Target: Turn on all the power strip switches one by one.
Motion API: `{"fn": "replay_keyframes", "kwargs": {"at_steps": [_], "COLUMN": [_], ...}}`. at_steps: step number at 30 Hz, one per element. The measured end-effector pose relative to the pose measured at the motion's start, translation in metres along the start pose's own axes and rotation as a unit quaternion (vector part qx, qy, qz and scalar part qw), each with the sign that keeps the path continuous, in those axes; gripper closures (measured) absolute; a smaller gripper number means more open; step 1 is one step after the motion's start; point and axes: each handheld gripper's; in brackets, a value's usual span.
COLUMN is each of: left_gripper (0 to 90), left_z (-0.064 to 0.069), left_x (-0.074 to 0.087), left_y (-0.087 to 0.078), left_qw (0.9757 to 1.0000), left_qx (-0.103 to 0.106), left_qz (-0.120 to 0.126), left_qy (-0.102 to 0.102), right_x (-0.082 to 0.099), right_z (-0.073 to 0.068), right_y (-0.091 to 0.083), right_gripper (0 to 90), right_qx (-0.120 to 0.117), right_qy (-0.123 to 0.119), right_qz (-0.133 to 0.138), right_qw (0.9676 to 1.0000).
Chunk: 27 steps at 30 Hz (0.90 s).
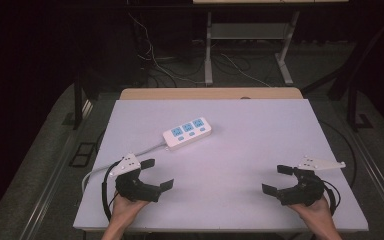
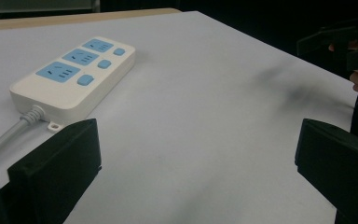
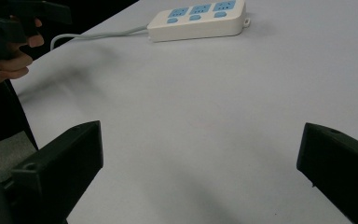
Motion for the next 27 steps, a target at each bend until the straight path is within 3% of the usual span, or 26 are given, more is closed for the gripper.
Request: {"fn": "replay_keyframes", "kwargs": {"at_steps": [11,27], "left_gripper": [0.0,0.0], "left_z": [0.0018,0.0043], "left_x": [0.0001,-0.0062], "left_y": [0.001,0.0035], "left_qw": [0.9999,0.9989], "left_qx": [0.004,0.006], "left_qz": [-0.01,-0.047], "left_qy": [-0.001,0.0], "right_x": [0.0016,0.0039], "right_z": [0.0017,0.0024], "right_y": [0.0013,0.0039], "right_gripper": [0.4,0.3], "right_qx": [0.0,0.004], "right_qy": [0.003,0.004], "right_qz": [-0.005,-0.015], "right_qw": [1.0,0.9999]}}
Point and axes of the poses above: each handheld gripper's, and its own axes: y roughly forward along the jaws, x roughly out of its underside, z roughly to its right
